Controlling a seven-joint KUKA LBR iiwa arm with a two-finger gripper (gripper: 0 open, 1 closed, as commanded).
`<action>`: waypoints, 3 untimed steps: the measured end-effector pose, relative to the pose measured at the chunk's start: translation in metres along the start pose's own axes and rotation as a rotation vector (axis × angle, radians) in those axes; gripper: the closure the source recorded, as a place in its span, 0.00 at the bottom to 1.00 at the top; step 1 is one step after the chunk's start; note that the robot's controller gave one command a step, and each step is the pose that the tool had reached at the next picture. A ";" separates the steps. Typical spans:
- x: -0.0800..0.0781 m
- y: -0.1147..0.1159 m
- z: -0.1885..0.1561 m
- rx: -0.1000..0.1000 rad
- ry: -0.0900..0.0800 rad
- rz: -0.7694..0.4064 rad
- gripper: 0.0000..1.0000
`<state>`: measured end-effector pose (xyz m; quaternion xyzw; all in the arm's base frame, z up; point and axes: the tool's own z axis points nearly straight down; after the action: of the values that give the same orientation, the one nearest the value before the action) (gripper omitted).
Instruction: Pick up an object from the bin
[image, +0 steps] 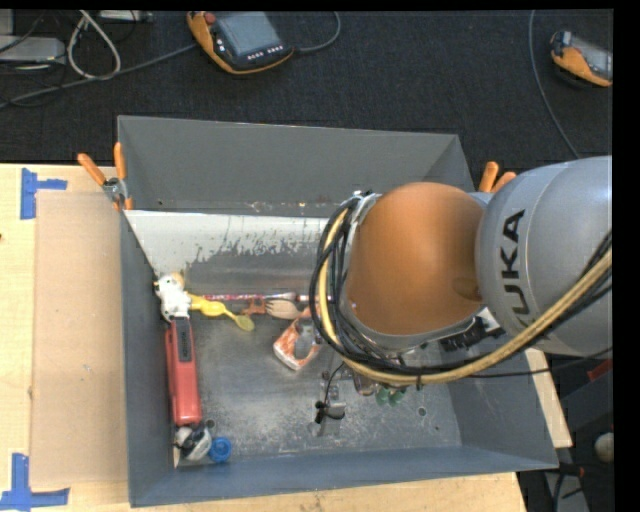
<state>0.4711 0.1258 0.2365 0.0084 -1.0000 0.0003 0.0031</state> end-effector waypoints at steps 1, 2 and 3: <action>-0.070 -0.040 0.053 -0.002 -0.008 0.060 0.00; -0.076 -0.066 0.052 -0.003 -0.001 -0.029 0.00; -0.117 -0.063 0.076 -0.001 -0.010 -0.146 0.00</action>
Offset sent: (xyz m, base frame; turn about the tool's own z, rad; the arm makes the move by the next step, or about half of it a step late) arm 0.0742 -0.0737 -0.0385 -0.0490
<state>0.5887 0.0644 0.1594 0.0814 -0.9967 -0.0006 -0.0019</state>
